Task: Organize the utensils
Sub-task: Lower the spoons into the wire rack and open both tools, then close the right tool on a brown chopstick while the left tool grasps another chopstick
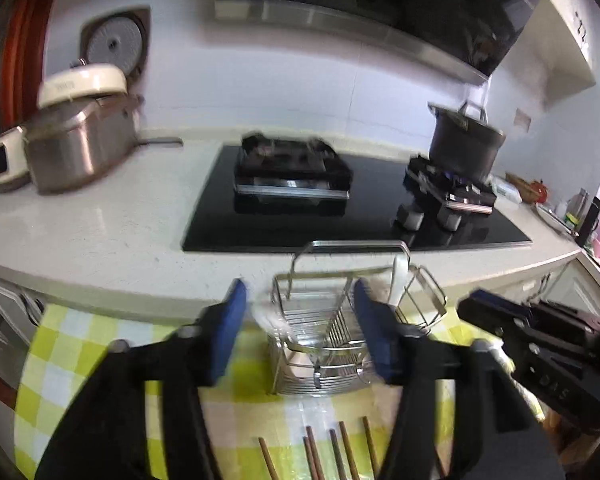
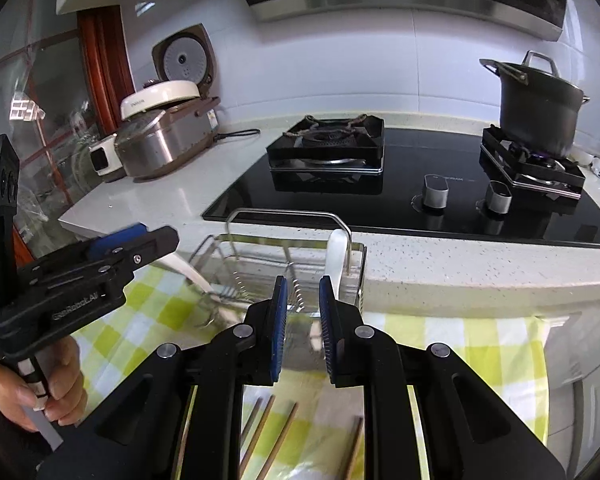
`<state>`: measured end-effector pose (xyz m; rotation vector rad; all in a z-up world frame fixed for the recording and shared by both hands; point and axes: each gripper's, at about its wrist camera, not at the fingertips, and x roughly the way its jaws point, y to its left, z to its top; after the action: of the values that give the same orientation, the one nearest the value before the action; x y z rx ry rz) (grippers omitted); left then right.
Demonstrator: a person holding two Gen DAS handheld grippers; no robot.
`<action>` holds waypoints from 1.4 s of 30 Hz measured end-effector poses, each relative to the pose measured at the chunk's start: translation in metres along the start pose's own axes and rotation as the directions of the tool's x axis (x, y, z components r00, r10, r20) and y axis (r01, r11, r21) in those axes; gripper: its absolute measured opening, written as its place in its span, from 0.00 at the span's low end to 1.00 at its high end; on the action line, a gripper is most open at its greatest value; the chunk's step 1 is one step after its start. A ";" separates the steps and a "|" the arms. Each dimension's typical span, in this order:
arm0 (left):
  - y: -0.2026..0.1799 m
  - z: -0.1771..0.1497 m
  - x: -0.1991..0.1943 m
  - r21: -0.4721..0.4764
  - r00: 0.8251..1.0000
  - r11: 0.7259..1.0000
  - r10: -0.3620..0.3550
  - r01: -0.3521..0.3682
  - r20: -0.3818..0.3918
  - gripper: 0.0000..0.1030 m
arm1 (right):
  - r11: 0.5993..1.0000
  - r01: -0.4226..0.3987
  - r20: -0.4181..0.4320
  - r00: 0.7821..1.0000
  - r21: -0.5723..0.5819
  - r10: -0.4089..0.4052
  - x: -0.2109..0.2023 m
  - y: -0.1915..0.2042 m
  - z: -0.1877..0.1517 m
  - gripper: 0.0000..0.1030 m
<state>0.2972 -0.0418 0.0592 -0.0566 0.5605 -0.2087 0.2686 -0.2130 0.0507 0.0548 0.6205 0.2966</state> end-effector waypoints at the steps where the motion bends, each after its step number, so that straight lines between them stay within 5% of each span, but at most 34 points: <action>1: -0.003 0.001 -0.001 0.017 1.000 1.000 0.004 -0.004 -0.009 0.52 | 1.000 0.009 0.002 1.000 -0.005 -0.009 -0.005 0.003 -0.002 0.17; 11: 0.003 -0.018 -0.047 0.023 0.999 0.999 0.041 -0.041 0.005 0.51 | 0.999 -0.001 0.022 1.000 0.043 0.000 -0.050 0.006 -0.034 0.18; 16: 0.036 -0.069 -0.075 -0.032 0.994 0.994 0.099 -0.101 -0.053 0.61 | 0.999 0.020 -0.002 1.000 0.048 -0.020 -0.068 0.004 -0.073 0.46; 20: 0.058 -0.126 -0.084 -0.054 0.984 0.992 0.104 -0.113 -0.145 0.62 | 0.998 0.039 -0.046 0.998 0.050 -0.037 -0.075 0.000 -0.114 0.55; 22: 0.066 -0.149 -0.084 -0.062 0.979 0.992 0.101 -0.114 -0.180 0.73 | 0.996 0.060 -0.079 0.995 0.063 -0.055 -0.074 -0.004 -0.135 0.58; 31: 0.073 -0.207 -0.074 -0.088 0.968 0.989 0.098 -0.121 -0.230 0.84 | 0.986 0.115 -0.159 0.983 0.121 -0.095 -0.060 -0.018 -0.190 0.59; 42: 0.069 -0.206 -0.042 -0.061 0.949 0.982 0.158 -0.181 -0.271 0.85 | 0.977 0.169 -0.228 0.964 0.128 -0.137 -0.010 -0.026 -0.200 0.59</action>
<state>0.1652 0.0356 -0.1002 -0.0628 0.8381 -0.0234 0.1518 -0.2483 -0.1101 0.1156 0.8602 0.1062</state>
